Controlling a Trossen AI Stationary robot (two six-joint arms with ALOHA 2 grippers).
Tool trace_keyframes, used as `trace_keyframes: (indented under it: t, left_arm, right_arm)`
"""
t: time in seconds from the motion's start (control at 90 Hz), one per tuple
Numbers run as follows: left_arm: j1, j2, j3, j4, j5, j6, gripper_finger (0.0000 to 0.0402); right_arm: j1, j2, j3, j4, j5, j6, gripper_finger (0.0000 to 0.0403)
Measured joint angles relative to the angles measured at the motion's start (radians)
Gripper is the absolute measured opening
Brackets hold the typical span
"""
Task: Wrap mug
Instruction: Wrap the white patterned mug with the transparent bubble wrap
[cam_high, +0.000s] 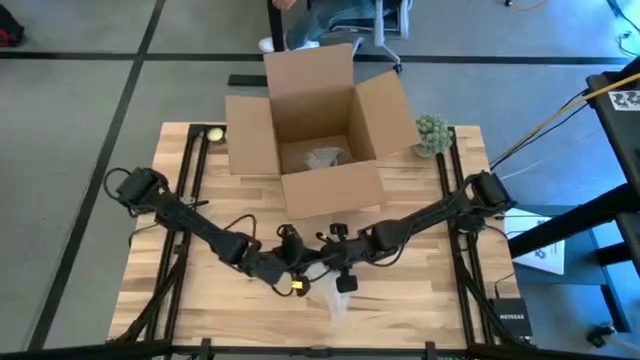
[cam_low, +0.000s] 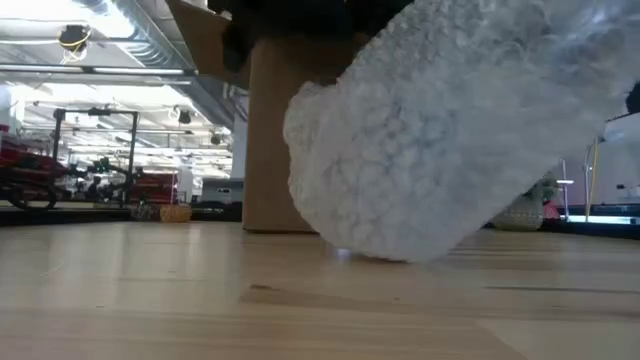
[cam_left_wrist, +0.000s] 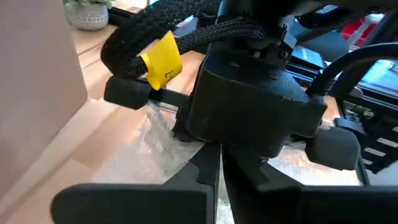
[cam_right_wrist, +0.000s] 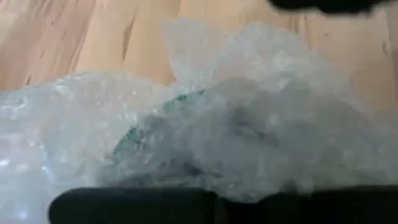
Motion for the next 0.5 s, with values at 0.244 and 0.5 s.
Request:
trace_keyframes:
  t: [0.244, 0.5]
  left_arm:
    - [0.049, 0.101, 0.007, 0.01, 0.145, -0.055, 0.0]
    - [0.04, 0.118, 0.004, -0.069, 0.111, -0.116, 0.0]
  right_arm:
    - [0.0, -0.001, 0.003, 0.005, 0.017, -0.015, 0.0]
    - [0.001, -0.002, 0.191, -0.307, 0.013, -0.002, 0.0001]
